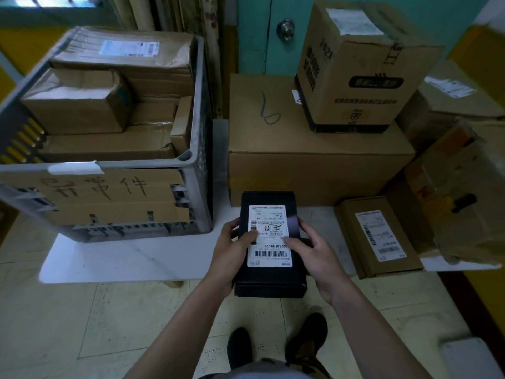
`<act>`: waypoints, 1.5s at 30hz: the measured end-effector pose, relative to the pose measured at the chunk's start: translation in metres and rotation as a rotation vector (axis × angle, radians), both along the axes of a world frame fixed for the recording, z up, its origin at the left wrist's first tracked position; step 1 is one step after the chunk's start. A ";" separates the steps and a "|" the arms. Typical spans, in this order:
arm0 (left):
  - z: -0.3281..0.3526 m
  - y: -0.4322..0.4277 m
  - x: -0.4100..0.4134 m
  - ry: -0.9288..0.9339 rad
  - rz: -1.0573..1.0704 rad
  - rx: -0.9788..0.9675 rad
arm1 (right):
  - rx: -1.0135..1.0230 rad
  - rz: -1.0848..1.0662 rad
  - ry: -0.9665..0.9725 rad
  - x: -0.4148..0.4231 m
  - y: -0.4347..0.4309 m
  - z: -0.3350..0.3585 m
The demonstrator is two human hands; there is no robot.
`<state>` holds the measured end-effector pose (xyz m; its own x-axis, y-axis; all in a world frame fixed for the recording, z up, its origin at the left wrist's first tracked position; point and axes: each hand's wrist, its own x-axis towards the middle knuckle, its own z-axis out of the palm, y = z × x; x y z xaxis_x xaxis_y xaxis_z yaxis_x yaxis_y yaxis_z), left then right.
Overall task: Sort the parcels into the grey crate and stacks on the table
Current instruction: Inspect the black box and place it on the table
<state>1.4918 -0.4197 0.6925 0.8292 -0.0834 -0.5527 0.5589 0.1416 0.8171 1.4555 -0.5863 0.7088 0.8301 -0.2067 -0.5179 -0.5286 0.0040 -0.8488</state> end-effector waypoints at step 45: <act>-0.008 0.015 -0.005 -0.068 -0.356 -0.054 | 0.256 0.102 -0.114 -0.012 -0.023 -0.018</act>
